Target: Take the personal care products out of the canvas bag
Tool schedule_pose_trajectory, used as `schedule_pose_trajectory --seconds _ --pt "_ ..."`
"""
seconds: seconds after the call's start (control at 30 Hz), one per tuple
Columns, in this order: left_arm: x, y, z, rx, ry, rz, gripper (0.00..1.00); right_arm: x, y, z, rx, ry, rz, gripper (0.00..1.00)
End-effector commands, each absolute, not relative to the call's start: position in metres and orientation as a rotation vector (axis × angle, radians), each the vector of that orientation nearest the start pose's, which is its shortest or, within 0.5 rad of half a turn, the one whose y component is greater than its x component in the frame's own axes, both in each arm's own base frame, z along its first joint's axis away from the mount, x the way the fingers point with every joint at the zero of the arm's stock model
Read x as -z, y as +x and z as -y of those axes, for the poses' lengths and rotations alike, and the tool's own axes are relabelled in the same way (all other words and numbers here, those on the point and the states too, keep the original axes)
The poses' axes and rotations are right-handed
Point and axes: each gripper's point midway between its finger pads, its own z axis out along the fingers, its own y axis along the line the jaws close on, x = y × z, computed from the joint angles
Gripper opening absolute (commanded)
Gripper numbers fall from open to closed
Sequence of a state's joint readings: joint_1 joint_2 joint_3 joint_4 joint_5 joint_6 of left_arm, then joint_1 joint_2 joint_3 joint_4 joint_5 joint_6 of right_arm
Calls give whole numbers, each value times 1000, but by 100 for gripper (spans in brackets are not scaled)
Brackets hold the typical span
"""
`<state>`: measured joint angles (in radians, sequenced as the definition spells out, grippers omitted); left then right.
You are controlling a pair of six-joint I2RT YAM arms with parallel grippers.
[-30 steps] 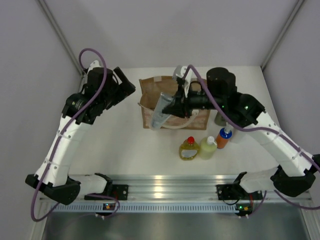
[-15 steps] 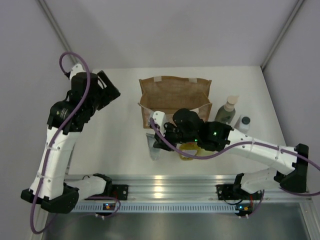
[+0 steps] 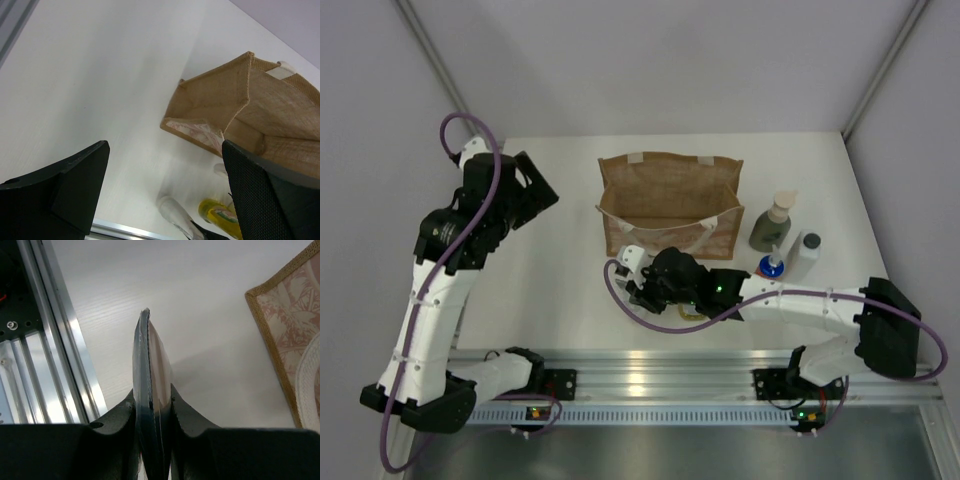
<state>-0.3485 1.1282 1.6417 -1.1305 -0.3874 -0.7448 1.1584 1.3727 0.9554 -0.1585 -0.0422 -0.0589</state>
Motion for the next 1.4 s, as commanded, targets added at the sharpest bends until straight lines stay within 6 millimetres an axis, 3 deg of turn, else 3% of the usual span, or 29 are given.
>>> schedule_pose_trajectory --seconds 0.0,0.17,0.4,0.5,0.6,0.73,0.83,0.97,1.2,1.3,1.37 --pt "-356 266 49 190 -626 -2043 99 -205 168 -404 -769 -1130 -1628 0" --pt "-353 266 49 186 -620 -2052 99 -183 169 -407 -775 -1122 -1663 0" --pt "-347 266 50 178 -611 -2071 99 -175 171 -405 -749 -1089 -1696 0" --pt "-346 267 50 169 -604 -2076 98 -169 169 -404 -722 -1100 -1701 6" --pt "-343 268 50 160 -595 -2088 98 -166 167 -405 -706 -1113 -1718 14" --pt "-342 270 50 153 -589 -2094 98 -162 162 -405 -698 -1145 -1741 44" --pt "-339 272 50 140 -578 -2105 99 -164 158 -407 -711 -1165 -1742 58" --pt "-334 273 49 115 -553 -2126 99 -172 159 -406 -712 -1158 -1740 73" --pt "-337 273 45 81 -506 -2125 98 -219 170 -390 -712 -1063 -1727 77" --pt "-340 273 42 57 -473 -2123 98 -250 192 -363 -683 -908 -1760 77" --pt "-340 274 40 30 -445 -2126 99 -258 212 -338 -617 -795 -1819 79"
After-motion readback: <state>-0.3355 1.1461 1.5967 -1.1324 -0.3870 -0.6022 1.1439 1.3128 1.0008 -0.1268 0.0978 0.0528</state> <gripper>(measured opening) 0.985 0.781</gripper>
